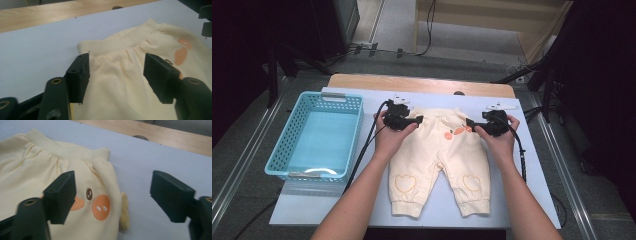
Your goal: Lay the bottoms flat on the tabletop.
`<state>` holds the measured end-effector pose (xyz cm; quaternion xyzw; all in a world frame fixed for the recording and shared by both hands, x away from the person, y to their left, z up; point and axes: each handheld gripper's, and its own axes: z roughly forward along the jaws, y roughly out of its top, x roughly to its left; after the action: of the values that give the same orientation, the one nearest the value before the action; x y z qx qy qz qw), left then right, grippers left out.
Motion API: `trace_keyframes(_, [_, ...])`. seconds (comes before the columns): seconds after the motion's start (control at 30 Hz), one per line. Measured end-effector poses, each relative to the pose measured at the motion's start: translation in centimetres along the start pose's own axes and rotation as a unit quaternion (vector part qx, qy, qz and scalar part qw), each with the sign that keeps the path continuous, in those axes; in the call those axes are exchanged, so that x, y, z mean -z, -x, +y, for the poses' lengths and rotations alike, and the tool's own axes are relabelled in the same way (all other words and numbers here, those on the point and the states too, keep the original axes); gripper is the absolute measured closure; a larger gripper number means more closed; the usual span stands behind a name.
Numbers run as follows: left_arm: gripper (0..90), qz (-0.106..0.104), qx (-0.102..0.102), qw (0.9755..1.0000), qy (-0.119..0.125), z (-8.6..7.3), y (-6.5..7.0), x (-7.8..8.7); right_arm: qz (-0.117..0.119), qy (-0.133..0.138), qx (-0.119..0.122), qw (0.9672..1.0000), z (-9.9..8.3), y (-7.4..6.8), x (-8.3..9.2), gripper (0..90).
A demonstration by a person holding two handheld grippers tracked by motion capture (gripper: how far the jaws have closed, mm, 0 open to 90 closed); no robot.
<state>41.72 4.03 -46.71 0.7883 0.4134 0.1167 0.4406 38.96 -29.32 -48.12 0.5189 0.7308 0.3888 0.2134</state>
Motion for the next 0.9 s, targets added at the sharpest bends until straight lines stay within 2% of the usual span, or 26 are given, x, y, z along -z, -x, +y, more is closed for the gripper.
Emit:
trace_keyframes(0.03, [29.5, -0.010, 0.004, 0.9999, -0.001, -0.2, 0.3, 0.0, 0.002, 0.000, -0.007, 1.0000, -0.2, 0.2, 0.2, 9.2])
trace_keyframes(0.07, [22.9, -0.015, 0.003, 0.9999, -0.001, -0.4, 0.5, 0.1, 0.005, -0.001, -0.005, 1.0000, -0.5, 0.3, 0.3, 2.8])
trace_keyframes(0.1, [16.8, -0.019, 0.003, 0.9998, 0.001, -0.6, 0.8, 0.2, 0.007, -0.004, -0.005, 1.0000, -0.8, 0.4, 0.5, 0.0])
trace_keyframes(0.27, [0.0, -0.049, -0.007, 0.9988, 0.001, -1.6, 1.7, 0.8, 0.011, -0.008, -0.002, 0.9999, -1.9, 0.3, 1.1, 0.0])
trace_keyframes(0.4, [0.0, -0.056, -0.005, 0.9984, 0.006, -2.6, 2.2, 1.6, 0.009, -0.006, -0.001, 0.9999, -2.8, -0.1, 1.6, 0.0])
trace_keyframes(0.5, [0.0, -0.057, -0.015, 0.9983, 0.005, -3.4, 2.7, 2.1, 0.018, -0.008, -0.005, 0.9998, -3.6, -0.5, 2.1, 0.0])
trace_keyframes(0.9, [0.0, -0.075, -0.047, 0.9960, 0.010, -6.8, 5.4, 4.6, 0.015, -0.009, 0.005, 0.9998, -7.0, -2.1, 4.5, 6.3])
